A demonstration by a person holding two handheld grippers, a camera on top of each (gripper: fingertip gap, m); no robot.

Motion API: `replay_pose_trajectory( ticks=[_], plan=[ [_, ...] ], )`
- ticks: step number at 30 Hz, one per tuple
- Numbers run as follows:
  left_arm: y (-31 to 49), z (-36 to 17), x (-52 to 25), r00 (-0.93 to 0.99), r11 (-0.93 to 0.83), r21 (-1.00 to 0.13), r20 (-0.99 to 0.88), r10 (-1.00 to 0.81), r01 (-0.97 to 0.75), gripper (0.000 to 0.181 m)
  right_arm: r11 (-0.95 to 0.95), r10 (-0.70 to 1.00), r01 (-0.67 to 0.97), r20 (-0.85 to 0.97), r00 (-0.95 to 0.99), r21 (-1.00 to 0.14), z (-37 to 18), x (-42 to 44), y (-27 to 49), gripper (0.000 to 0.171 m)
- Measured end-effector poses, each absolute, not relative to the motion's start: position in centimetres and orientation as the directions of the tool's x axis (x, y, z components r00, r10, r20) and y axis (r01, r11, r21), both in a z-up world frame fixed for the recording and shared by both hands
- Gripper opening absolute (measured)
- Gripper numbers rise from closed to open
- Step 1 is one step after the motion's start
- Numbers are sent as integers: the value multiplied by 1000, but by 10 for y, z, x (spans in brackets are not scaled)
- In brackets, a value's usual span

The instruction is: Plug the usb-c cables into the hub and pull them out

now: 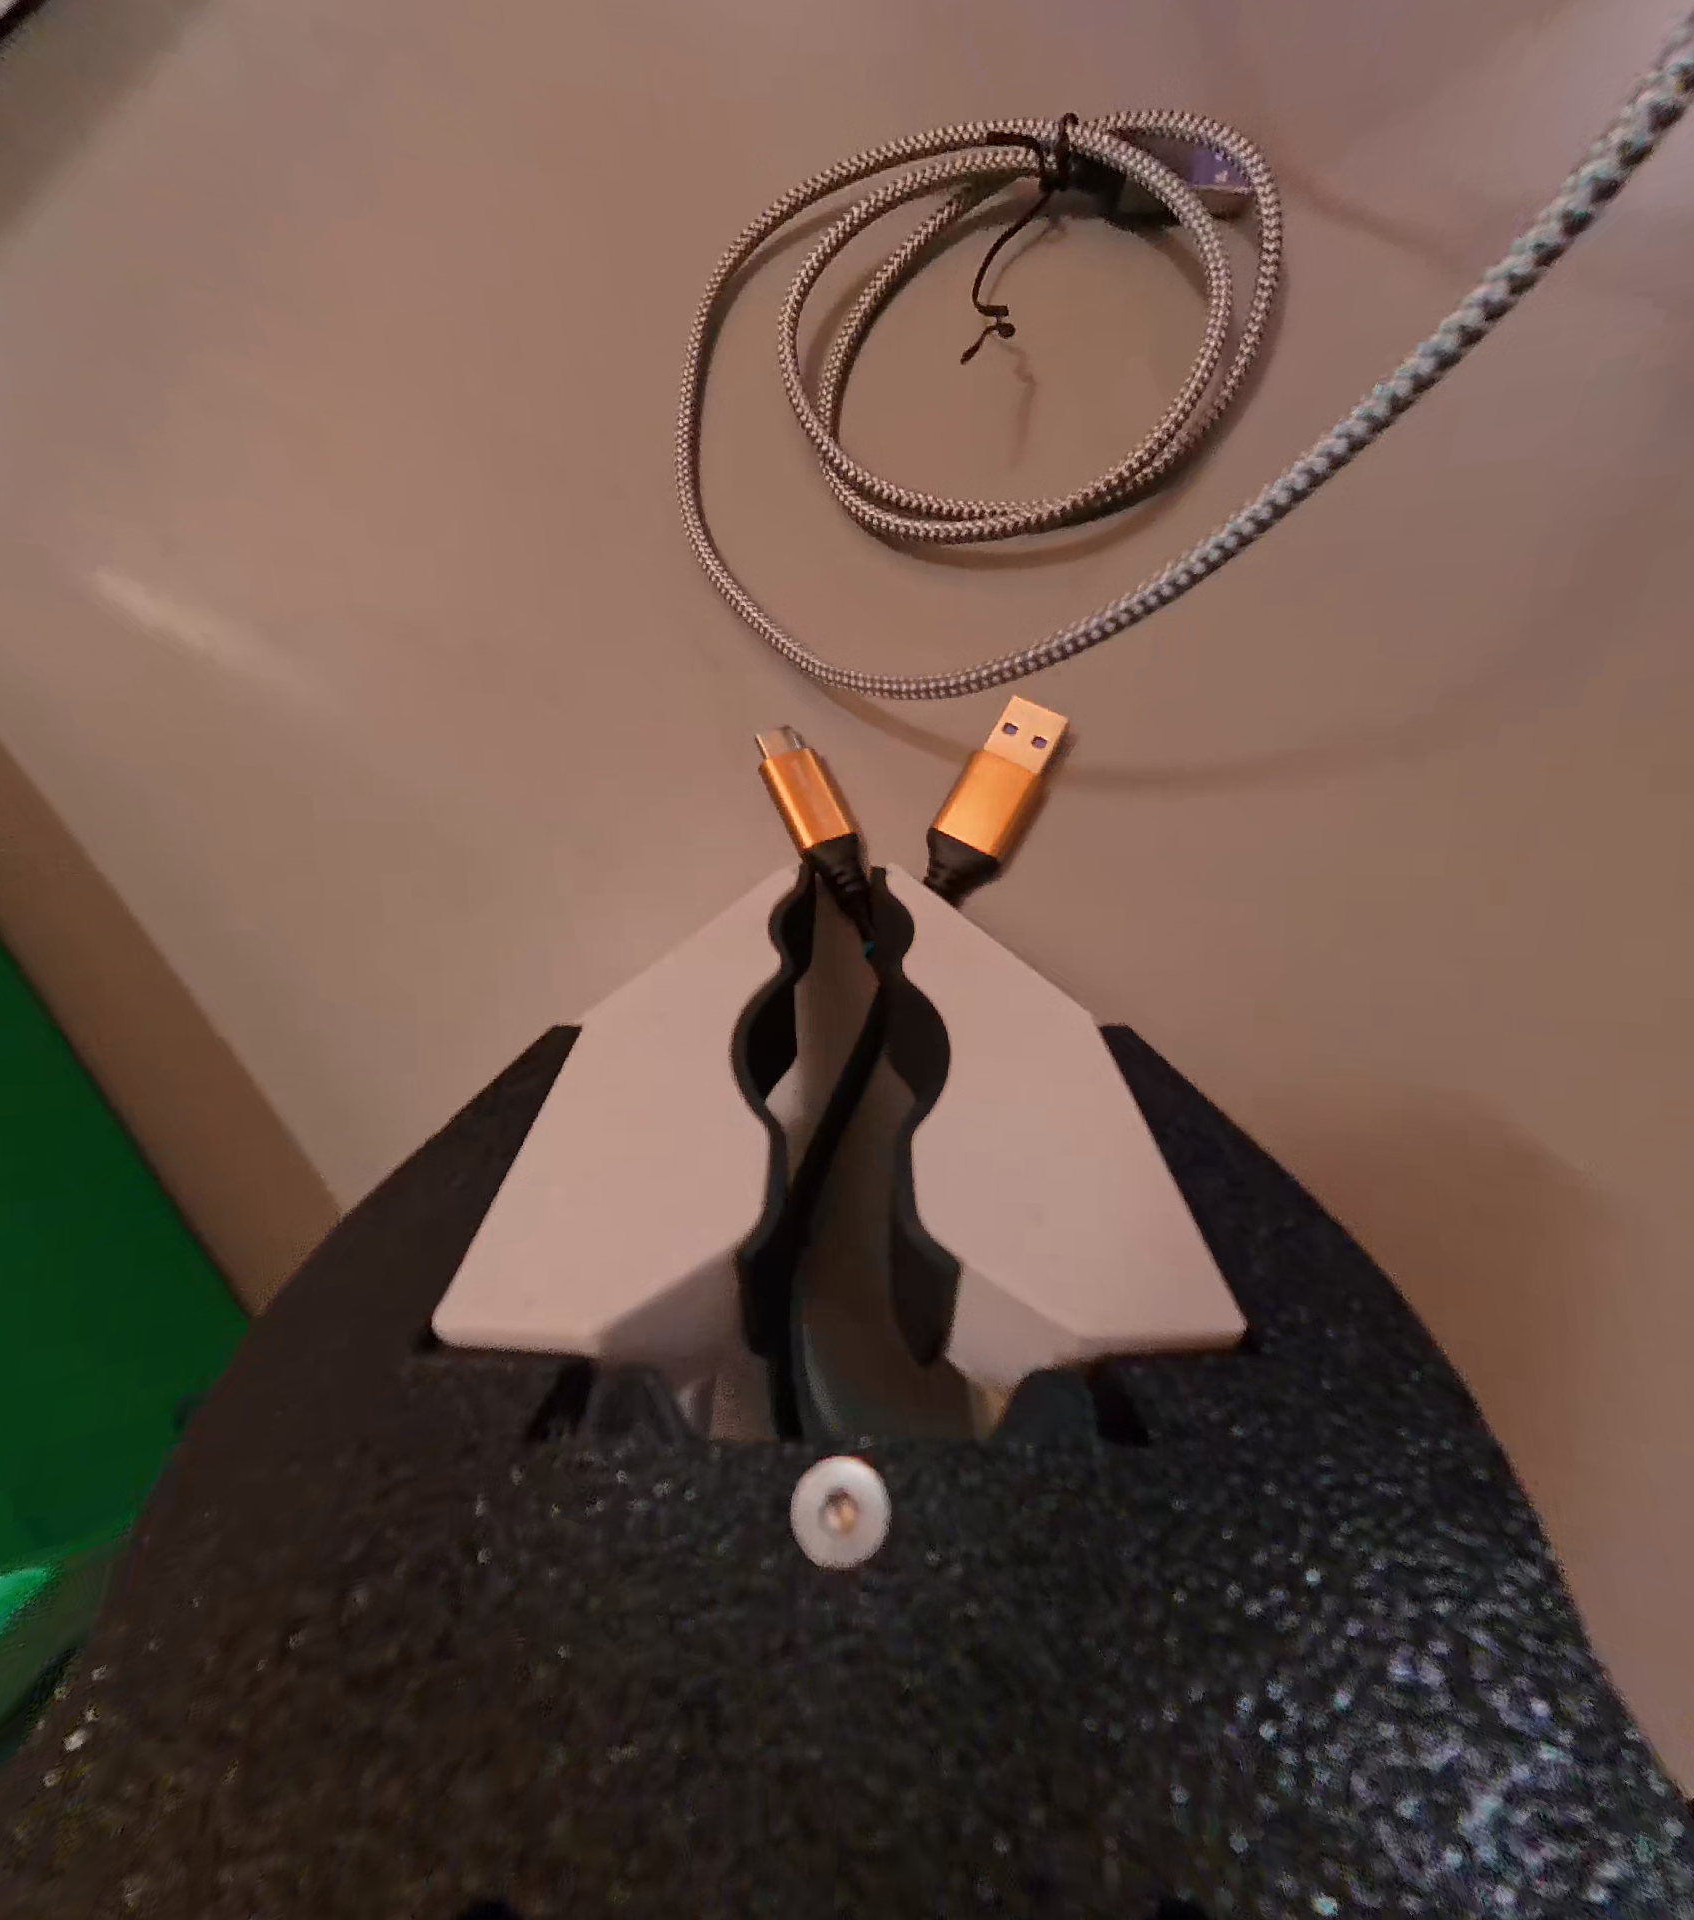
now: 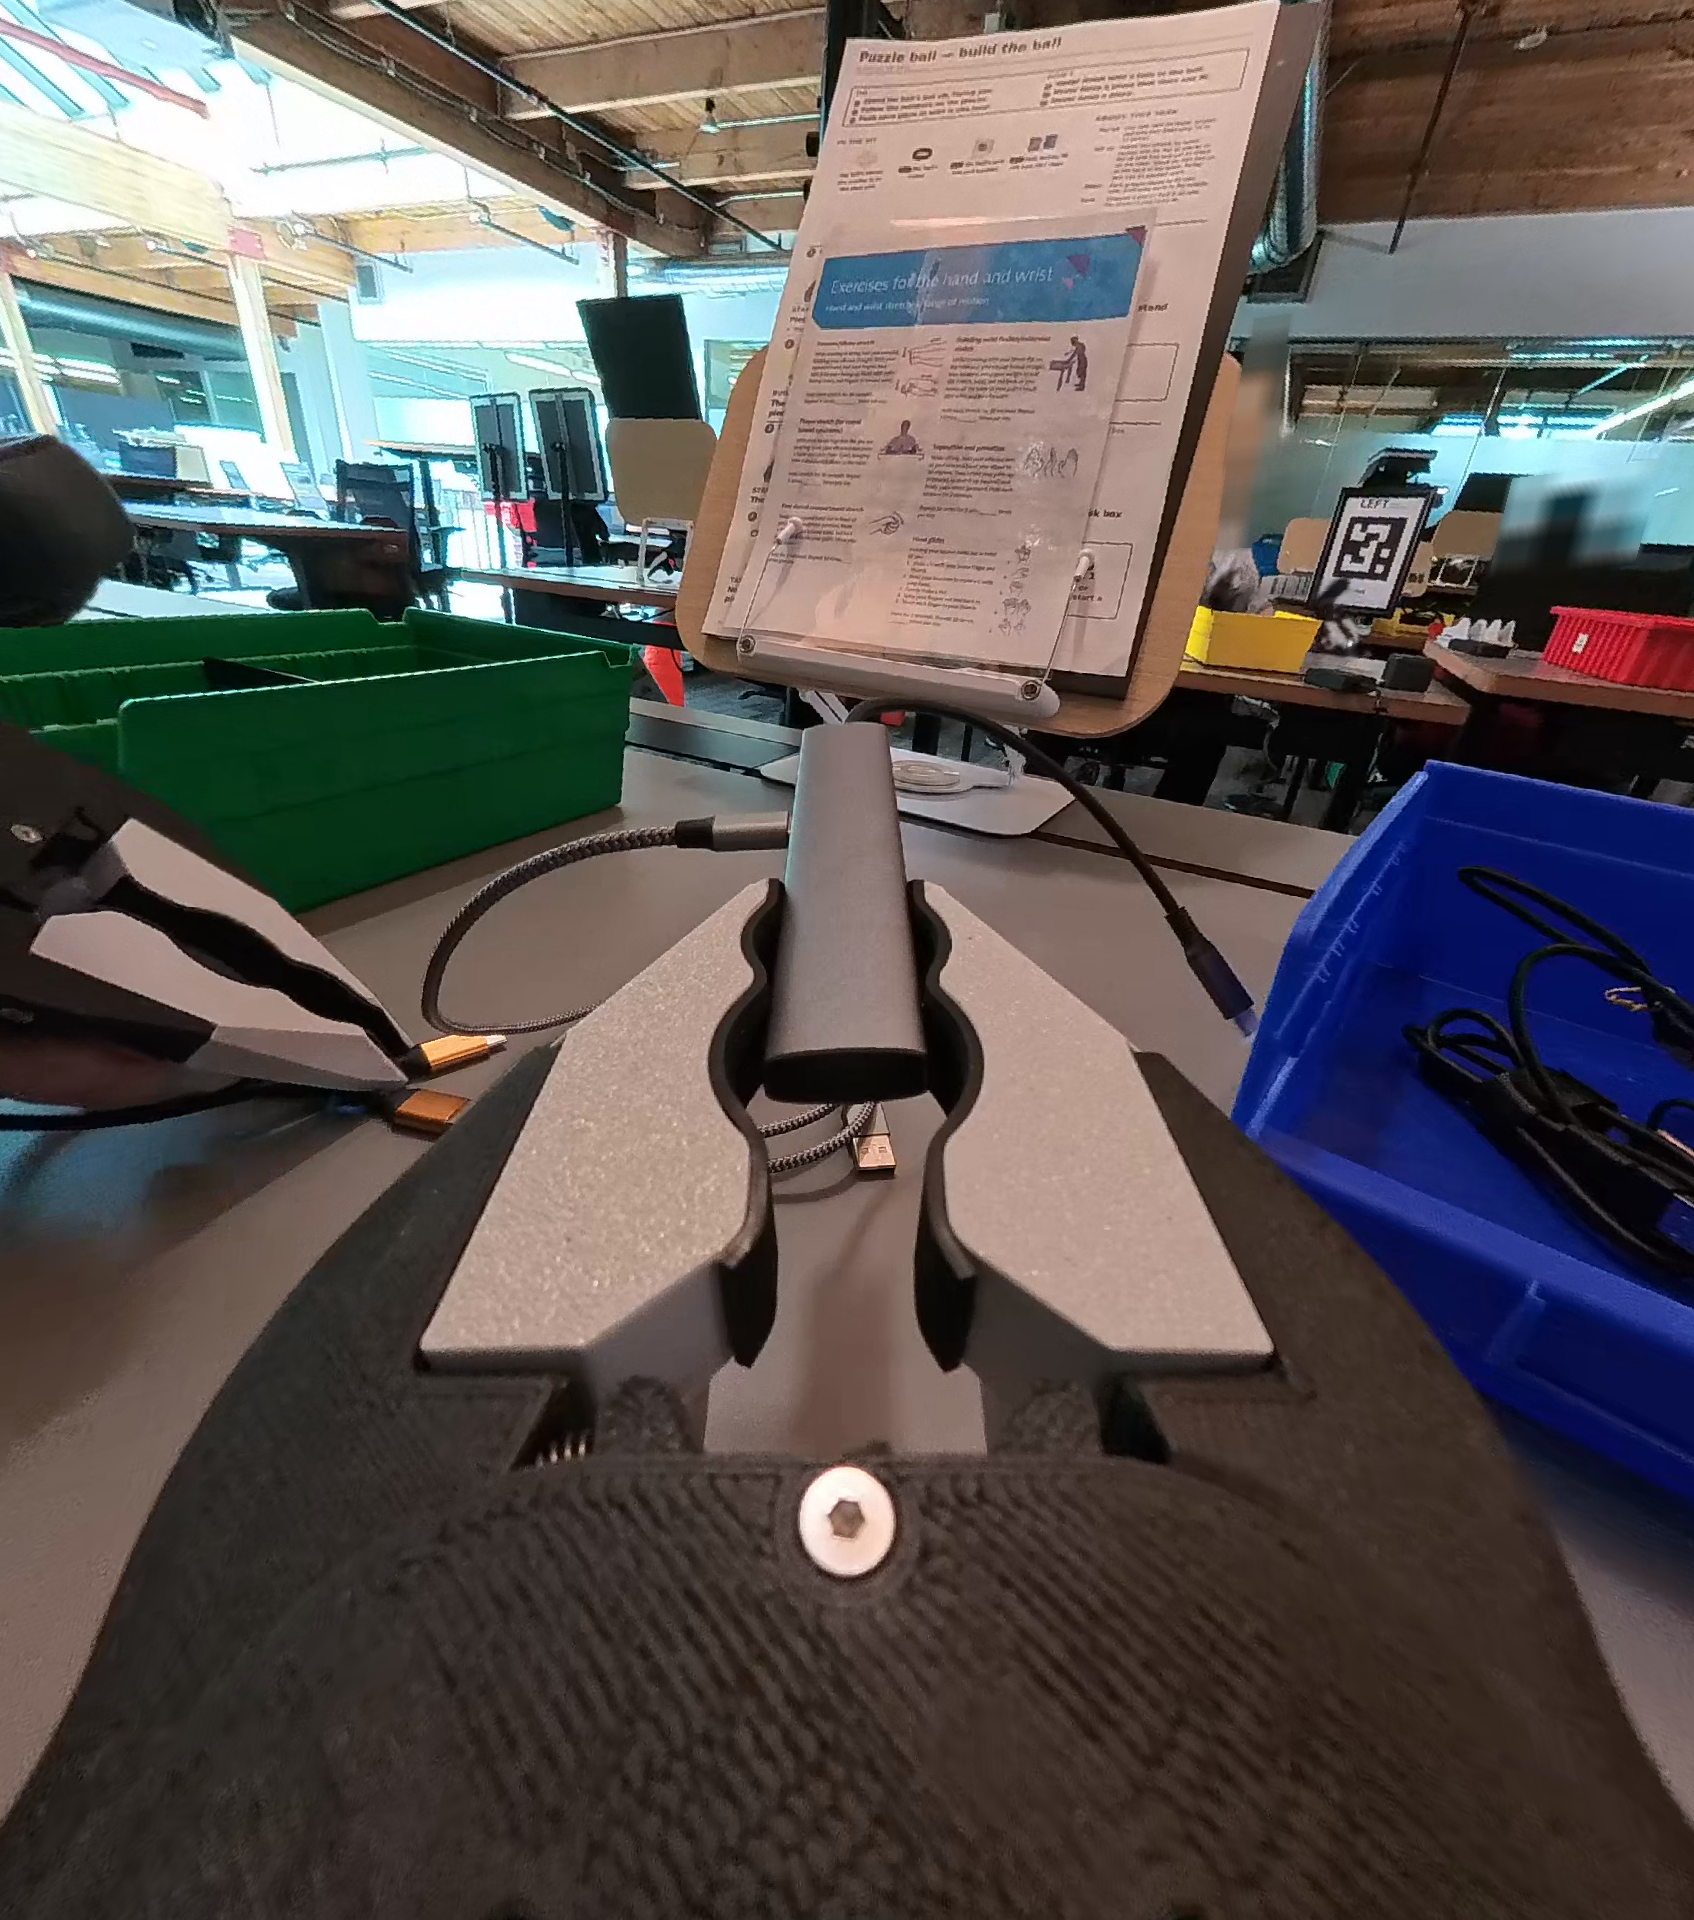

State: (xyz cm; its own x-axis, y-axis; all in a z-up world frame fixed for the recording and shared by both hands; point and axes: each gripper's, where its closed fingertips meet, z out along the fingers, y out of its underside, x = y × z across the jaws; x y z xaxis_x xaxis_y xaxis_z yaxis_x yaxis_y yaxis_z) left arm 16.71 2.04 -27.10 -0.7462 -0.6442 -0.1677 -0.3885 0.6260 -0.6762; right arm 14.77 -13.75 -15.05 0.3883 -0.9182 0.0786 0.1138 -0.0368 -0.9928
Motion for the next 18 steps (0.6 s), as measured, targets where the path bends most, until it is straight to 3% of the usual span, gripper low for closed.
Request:
replay_pose_trajectory(
  ticks=[5,10,18],
  plan=[
    [19,-271,168,-767,579,-729,-117,-631,-366,7,-26,-918,112,68,391,-993,-150,148,-139,22],
    [18,-260,162,-834,644,-732,-200,-514,-222,4,13,-919,113,32,392,-994,-148,147,-143,22],
    [18,-204,138,-900,577,-754,42,-434,-313,4,6,-917,111,39,397,-994,-149,147,-142,22]
  ],
)
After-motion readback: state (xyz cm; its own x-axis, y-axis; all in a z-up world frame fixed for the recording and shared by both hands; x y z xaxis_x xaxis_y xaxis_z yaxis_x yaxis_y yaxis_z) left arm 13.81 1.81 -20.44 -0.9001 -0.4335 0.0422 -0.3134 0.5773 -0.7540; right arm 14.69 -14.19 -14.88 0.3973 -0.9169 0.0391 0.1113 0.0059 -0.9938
